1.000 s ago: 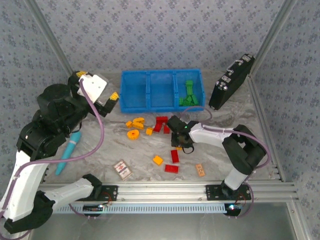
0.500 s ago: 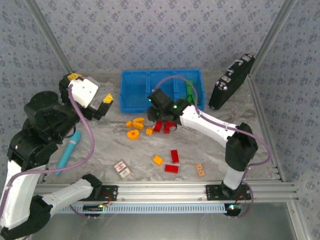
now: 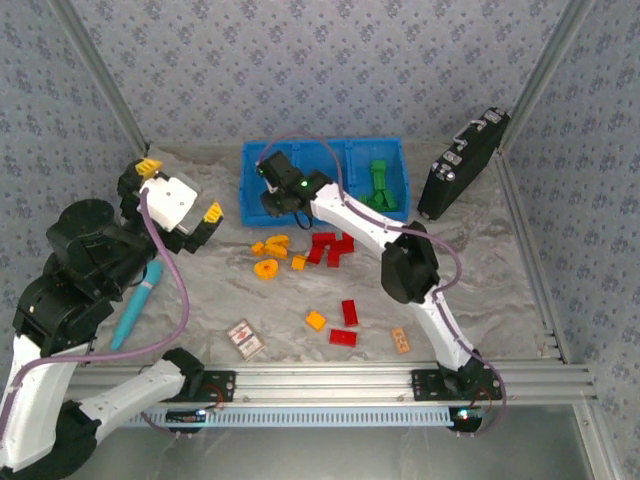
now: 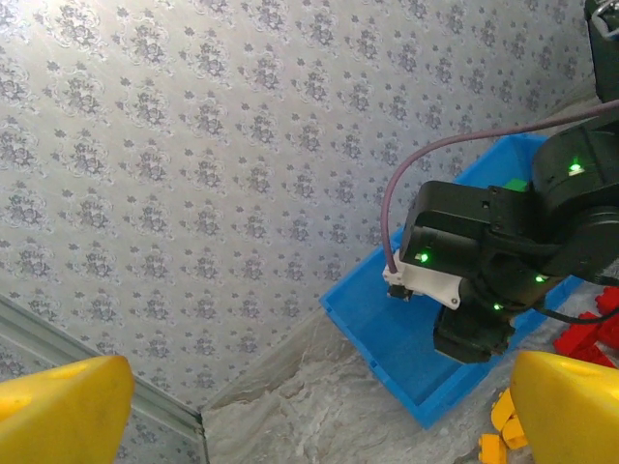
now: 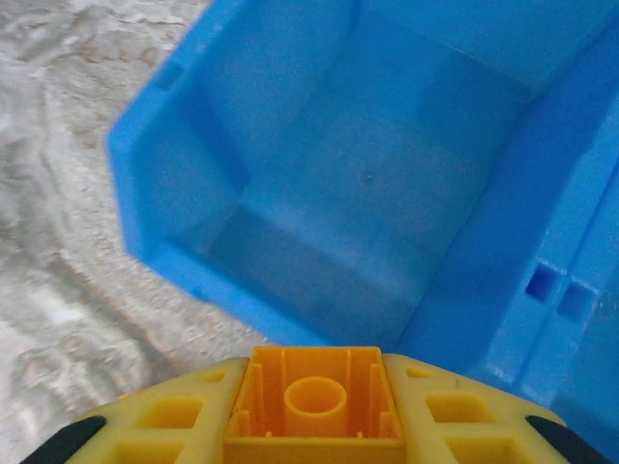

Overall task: Sort the legos into containers by color
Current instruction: Place the lego in the container.

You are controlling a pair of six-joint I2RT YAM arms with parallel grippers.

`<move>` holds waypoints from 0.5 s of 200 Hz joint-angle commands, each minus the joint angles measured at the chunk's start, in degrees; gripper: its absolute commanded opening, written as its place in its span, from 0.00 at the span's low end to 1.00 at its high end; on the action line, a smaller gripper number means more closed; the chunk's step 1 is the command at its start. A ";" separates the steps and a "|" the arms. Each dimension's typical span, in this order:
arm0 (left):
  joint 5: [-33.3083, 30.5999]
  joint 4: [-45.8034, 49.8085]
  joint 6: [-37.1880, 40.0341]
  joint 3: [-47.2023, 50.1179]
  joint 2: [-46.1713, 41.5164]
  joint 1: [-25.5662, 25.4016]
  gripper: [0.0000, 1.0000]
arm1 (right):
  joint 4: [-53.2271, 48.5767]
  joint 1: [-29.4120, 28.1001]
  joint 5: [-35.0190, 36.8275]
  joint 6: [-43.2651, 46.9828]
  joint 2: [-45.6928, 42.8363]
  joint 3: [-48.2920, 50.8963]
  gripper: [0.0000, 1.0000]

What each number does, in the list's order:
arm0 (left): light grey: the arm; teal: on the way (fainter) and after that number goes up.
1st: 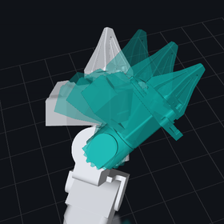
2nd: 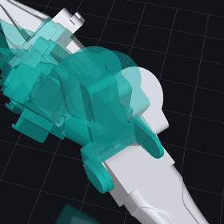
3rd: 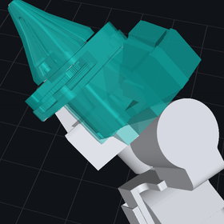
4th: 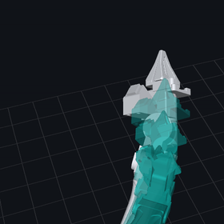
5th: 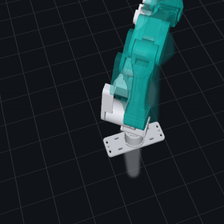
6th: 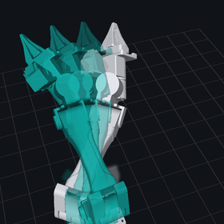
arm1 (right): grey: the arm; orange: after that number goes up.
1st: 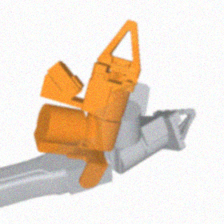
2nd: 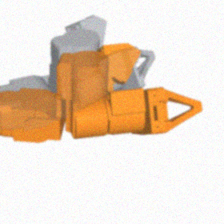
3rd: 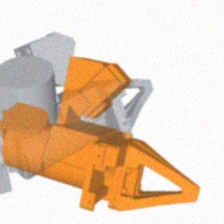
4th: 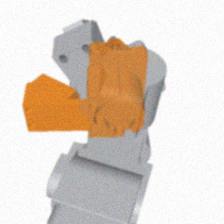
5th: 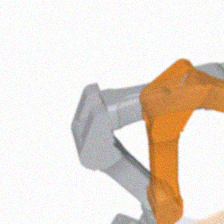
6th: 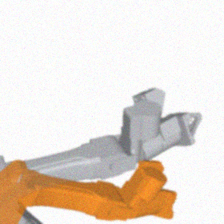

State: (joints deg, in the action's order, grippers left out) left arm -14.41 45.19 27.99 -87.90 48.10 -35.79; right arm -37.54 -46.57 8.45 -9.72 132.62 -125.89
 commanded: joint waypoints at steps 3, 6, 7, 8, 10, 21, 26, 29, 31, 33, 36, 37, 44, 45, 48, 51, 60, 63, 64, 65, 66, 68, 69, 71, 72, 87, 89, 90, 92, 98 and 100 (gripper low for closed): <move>2.04 -0.13 1.93 0.57 -0.86 -0.25 1.00 | 5.39 -0.03 2.56 3.13 2.21 -1.58 0.35; 2.21 -0.02 1.98 0.56 -0.73 -0.22 1.00 | 5.65 -0.04 2.68 3.06 2.56 -1.70 0.35; 2.25 0.07 1.98 0.55 -0.73 -0.23 1.00 | 5.73 -0.07 2.70 3.00 2.69 -1.72 0.35; 2.22 0.12 2.03 0.54 -0.68 -0.28 1.00 | 5.86 -0.04 2.75 2.98 2.76 -1.77 0.35; 2.29 0.20 2.02 0.51 -0.62 -0.25 1.00 | 6.00 0.00 2.77 2.91 2.92 -1.81 0.35; 2.23 0.27 2.37 0.42 -0.28 -0.24 1.00 | 7.27 0.04 3.72 2.95 3.78 -1.75 0.35; 2.26 0.10 2.50 0.43 -0.21 -0.25 1.00 | 8.10 -0.01 4.39 3.14 4.03 -1.48 0.35; 2.19 0.10 2.55 0.44 -0.20 -0.31 1.00 | 8.60 -0.01 4.79 3.31 4.13 -1.28 0.35; 2.18 0.08 2.59 0.51 -0.15 -0.22 1.00 | 8.93 -0.06 5.06 3.48 4.18 -1.11 0.36; 2.15 0.08 2.60 0.48 -0.18 -0.28 1.00 | 9.36 -0.09 5.26 3.65 4.26 -1.01 0.36; 2.18 -0.01 2.64 0.45 -0.10 -0.25 1.00 | 9.82 -0.12 5.53 3.94 4.38 -0.81 0.36; 2.15 0.03 2.66 0.45 -0.06 -0.25 1.00 | 10.02 -0.11 5.57 4.06 4.43 -0.79 0.36; 2.04 0.08 2.69 0.23 0.11 -0.25 1.00 | 10.90 -0.11 6.13 4.79 4.74 -0.68 0.36; 2.03 0.12 2.69 0.21 0.13 -0.29 1.00 | 10.95 -0.11 6.22 4.88 4.79 -0.68 0.36; 2.07 0.19 2.66 0.14 0.20 -0.25 1.00 | 11.24 -0.17 6.43 5.14 5.02 -0.75 0.36; 2.03 0.29 2.68 0.10 0.28 -0.26 1.00 | 11.38 -0.12 6.71 5.41 5.16 -0.88 0.37; 2.09 0.29 2.69 0.00 0.54 -0.28 1.00 | 11.88 -0.13 7.15 6.24 5.74 -1.30 0.38; 2.10 0.33 2.67 -0.08 0.59 -0.31 1.00 | 12.00 -0.14 7.26 6.53 5.95 -1.48 0.39; 2.06 0.29 2.68 -0.13 0.68 -0.32 1.00 | 11.98 -0.12 7.31 6.59 6.01 -1.56 0.39; 2.04 0.31 2.68 -0.10 0.73 -0.28 1.00 | 11.97 -0.11 7.34 6.70 6.09 -1.65 0.39; 2.03 0.33 2.68 -0.14 0.70 -0.22 1.00 | 12.01 -0.11 7.36 6.80 6.17 -1.73 0.39; 2.02 0.38 2.69 -0.14 0.75 -0.30 1.00 | 12.00 -0.15 7.48 6.99 6.30 -1.84 0.39; 2.02 0.40 2.64 -0.15 0.81 -0.32 1.00 | 11.98 -0.17 7.51 7.08 6.40 -1.96 0.40; 2.07 0.42 2.67 -0.25 0.85 -0.33 1.00 | 11.95 -0.12 7.61 7.19 6.57 -2.16 0.40; 2.04 0.47 2.68 -0.30 0.90 -0.29 1.00 | 11.95 -0.11 7.66 7.22 6.63 -2.26 0.40; 2.15 0.64 2.68 -0.50 1.41 -0.25 1.00 | 12.05 -0.07 8.44 8.38 7.63 -3.23 0.45; 2.18 0.63 2.69 -0.58 1.50 -0.22 1.00 | 11.99 -0.05 8.61 8.52 7.72 -3.34 0.45; 2.15 0.71 2.69 -0.59 1.58 -0.28 1.00 | 12.02 -0.03 8.69 8.59 7.73 -3.37 0.46; 2.19 0.76 2.69 -0.60 1.68 -0.25 1.00 | 12.00 -0.02 8.76 8.69 7.81 -3.50 0.46; 2.31 0.89 2.69 -0.77 1.86 -0.33 1.00 | 12.13 -0.07 8.99 8.95 8.04 -3.59 0.48; 2.31 0.94 2.69 -0.85 1.94 -0.33 1.00 | 12.18 0.01 8.96 9.02 8.15 -3.67 0.48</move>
State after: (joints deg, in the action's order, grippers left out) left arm -13.21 45.47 29.61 -87.46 49.21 -35.79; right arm -26.85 -46.63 14.44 -3.42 138.56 -126.93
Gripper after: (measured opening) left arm 0.998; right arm 0.460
